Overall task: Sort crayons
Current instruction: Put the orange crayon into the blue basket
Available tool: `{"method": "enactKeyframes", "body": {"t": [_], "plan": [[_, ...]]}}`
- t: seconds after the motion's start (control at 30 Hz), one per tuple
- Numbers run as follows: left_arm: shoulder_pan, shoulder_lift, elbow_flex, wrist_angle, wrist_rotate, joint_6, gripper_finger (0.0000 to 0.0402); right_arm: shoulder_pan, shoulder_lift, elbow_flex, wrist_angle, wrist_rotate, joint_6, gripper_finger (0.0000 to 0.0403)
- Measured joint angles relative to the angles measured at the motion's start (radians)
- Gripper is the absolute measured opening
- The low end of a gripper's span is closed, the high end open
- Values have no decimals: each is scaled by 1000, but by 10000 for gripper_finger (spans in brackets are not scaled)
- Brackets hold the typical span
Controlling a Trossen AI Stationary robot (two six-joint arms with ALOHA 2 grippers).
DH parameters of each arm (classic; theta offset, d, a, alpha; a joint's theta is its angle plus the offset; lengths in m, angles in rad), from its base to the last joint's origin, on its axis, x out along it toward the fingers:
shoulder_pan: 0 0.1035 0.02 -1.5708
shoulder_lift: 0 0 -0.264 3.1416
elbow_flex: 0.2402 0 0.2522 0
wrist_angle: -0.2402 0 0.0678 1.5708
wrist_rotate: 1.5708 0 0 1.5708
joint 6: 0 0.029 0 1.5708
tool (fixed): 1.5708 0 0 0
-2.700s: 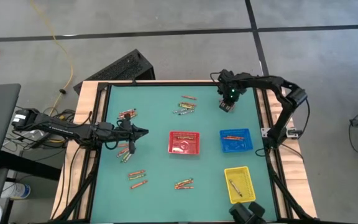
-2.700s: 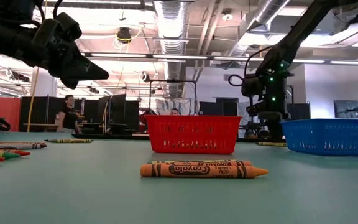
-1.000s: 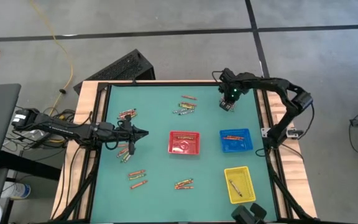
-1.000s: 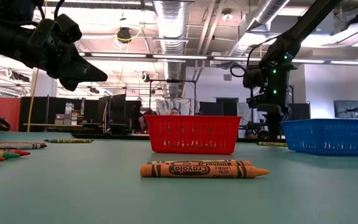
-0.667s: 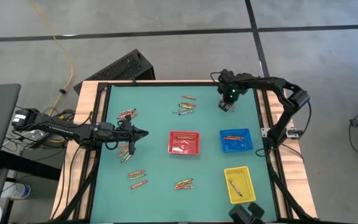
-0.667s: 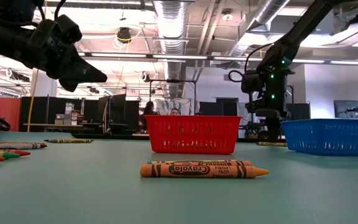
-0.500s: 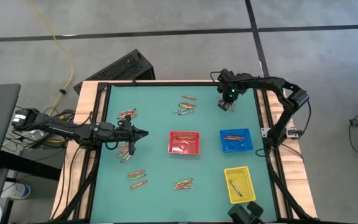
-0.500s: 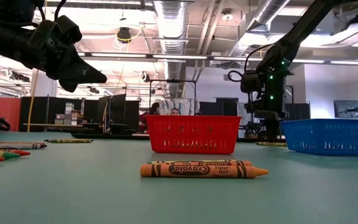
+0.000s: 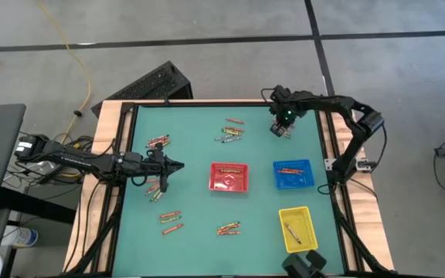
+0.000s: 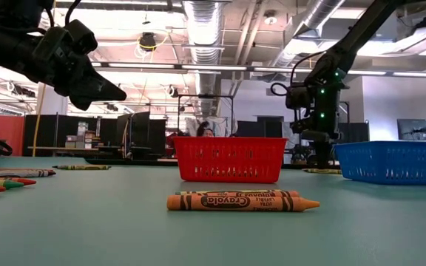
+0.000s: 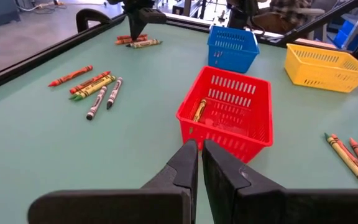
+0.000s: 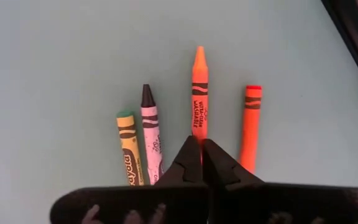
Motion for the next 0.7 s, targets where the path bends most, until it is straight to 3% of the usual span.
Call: {"method": "enactKeyframes", "body": {"t": [0.4,0.7], "plan": [[0,0,0,1,1,-18,11,27,3,-35,74,-3,31,54],[0,0,0,2,1,-18,11,29,-2,-59,87,64,30,38]]}}
